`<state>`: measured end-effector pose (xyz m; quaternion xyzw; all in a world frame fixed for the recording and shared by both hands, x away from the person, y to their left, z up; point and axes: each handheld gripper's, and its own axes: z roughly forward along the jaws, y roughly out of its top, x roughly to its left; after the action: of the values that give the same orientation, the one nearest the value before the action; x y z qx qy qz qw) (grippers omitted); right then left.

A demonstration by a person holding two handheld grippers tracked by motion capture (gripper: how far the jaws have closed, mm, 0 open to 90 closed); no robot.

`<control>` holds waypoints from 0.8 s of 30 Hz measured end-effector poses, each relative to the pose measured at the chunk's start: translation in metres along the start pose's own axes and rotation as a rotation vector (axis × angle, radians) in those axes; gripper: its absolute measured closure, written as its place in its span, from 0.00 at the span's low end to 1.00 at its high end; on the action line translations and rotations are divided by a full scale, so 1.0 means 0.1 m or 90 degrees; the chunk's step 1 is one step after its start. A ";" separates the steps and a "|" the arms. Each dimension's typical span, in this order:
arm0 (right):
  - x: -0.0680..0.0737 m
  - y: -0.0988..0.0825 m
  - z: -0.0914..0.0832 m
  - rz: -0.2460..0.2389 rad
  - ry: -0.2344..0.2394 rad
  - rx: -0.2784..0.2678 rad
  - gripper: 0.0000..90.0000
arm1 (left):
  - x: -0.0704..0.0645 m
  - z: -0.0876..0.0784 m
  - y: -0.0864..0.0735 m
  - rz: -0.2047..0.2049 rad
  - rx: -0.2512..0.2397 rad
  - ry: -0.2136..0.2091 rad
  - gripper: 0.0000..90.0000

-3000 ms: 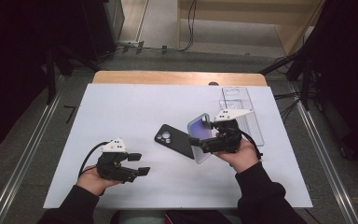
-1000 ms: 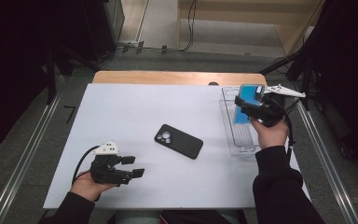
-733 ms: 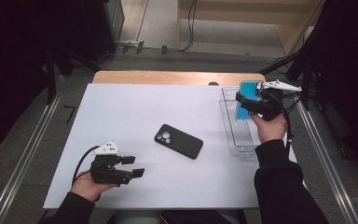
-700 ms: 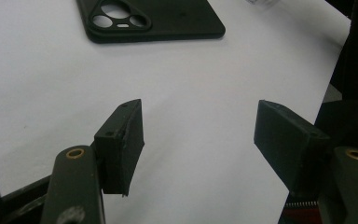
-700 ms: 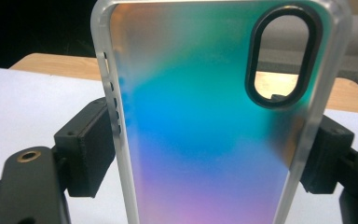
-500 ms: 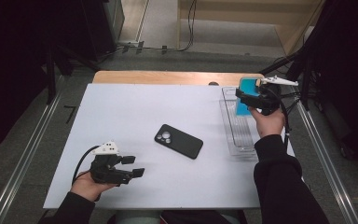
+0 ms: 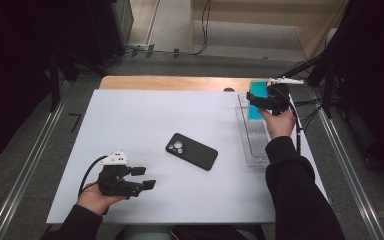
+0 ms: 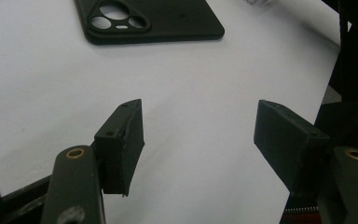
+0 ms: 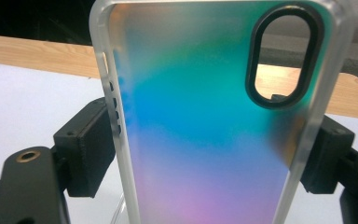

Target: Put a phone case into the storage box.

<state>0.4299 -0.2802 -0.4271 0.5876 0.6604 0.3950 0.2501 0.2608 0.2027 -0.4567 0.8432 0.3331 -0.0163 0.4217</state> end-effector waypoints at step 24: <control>-0.07 0.09 0.37 0.013 -0.018 -0.013 0.54 | 0.01 0.01 0.00 -0.002 0.000 -0.003 0.38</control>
<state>0.4659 -0.2781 -0.4420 0.5978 0.6465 0.3955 0.2613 0.2619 0.2022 -0.4574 0.8427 0.3333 -0.0185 0.4224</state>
